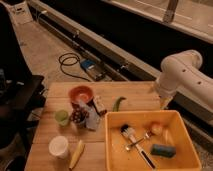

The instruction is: Place pepper in red bowl

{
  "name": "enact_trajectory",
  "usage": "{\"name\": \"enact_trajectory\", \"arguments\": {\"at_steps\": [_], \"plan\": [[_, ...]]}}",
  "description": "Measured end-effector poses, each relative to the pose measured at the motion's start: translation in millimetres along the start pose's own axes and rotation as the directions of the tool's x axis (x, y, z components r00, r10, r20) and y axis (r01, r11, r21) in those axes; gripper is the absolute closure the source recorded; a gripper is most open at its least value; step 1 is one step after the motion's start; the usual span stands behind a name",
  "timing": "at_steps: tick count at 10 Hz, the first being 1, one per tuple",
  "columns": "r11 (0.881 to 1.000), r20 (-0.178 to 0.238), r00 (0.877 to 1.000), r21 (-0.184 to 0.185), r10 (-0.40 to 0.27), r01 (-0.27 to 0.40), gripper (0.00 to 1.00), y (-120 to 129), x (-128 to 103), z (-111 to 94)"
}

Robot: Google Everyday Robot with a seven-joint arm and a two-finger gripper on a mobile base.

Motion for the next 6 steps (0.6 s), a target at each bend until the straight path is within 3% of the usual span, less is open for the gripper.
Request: {"name": "enact_trajectory", "arguments": {"at_steps": [1, 2, 6], "plan": [[0.998, 0.011, 0.998, 0.009, -0.065, 0.064, 0.35, -13.8, -9.6, 1.0], [0.996, 0.016, 0.996, 0.014, -0.087, 0.087, 0.35, -18.9, -13.4, 1.5], [0.995, 0.015, 0.995, 0.017, -0.100, 0.099, 0.35, -21.4, -14.9, 2.2]]}}
